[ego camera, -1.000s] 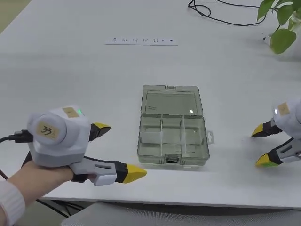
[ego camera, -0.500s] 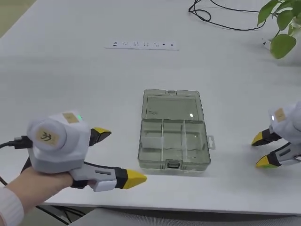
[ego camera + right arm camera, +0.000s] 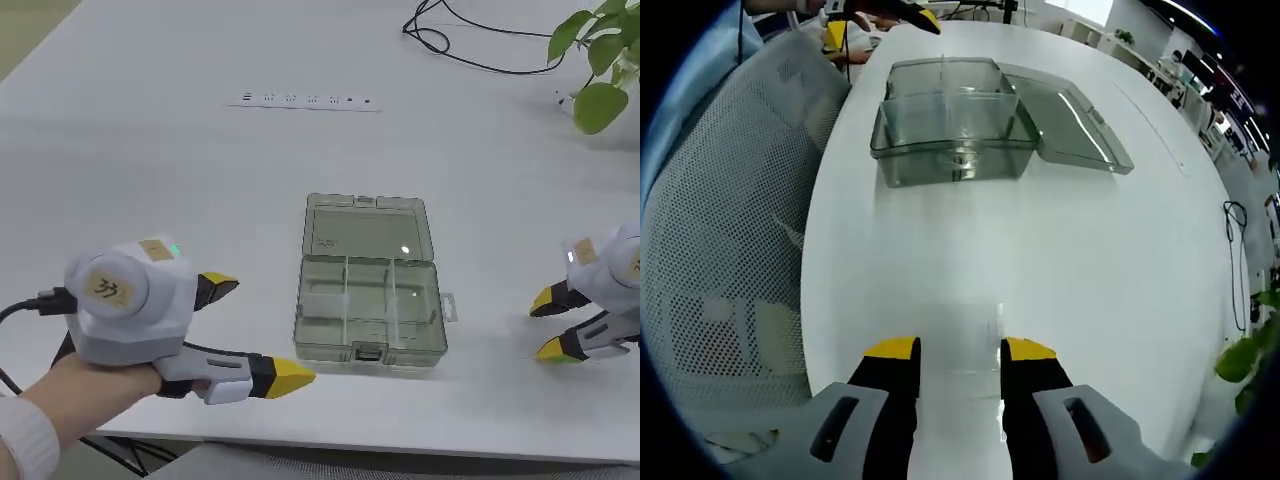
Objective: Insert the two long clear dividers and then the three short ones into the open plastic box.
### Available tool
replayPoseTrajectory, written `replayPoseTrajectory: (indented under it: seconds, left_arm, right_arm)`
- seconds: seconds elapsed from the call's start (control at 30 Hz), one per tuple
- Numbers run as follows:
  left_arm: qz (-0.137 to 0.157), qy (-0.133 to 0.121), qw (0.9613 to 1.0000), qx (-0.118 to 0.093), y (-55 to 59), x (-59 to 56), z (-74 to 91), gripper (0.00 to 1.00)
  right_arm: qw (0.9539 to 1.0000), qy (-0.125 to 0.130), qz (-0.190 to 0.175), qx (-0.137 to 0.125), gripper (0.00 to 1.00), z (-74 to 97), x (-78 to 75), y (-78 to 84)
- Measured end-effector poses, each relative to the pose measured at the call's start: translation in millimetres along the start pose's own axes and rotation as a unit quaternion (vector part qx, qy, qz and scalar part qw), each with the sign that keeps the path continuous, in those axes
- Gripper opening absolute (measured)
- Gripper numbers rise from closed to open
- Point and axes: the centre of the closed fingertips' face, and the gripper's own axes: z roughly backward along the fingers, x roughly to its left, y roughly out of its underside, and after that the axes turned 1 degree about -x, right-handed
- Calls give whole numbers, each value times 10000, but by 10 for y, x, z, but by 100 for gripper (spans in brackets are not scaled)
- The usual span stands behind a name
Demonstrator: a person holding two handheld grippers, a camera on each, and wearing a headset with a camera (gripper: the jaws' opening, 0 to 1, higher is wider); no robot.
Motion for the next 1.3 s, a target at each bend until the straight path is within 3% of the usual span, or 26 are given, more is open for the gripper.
replayPoseTrajectory:
  seconds: [0.2, 0.5, 0.6, 0.9, 1.0, 1.1, 1.3]
  left_arm:
    - [505, -64, 9985, -222, -58, 39, -8, 86]
    - [487, 91, 9983, -319, -172, -76, -126, 83]
    - [584, 193, 9973, -394, -274, -131, -172, 80]
    - [1115, 489, 9902, -688, -570, -248, -314, 65]
    - [1225, 701, 9883, -584, -595, -344, -379, 51]
    - [1317, 819, 9867, -494, -610, -414, -435, 50]
    - [1510, 1126, 9813, -405, -657, -575, -535, 37]
  right_arm:
    - [9993, 227, 69, -277, 32, 116, 6, -237]
    - [9950, 683, 247, -686, 32, 293, -6, -651]
    - [9931, 835, 285, -774, 32, 292, -119, -722]
    - [9861, 1092, 698, -1038, 32, 370, 37, -1227]
    - [9843, 1101, 910, -1039, 32, 376, 104, -1371]
    - [9811, 1198, 1111, -1035, 32, 391, 147, -1492]
    - [9739, 1347, 1389, -1184, 32, 455, 235, -1762]
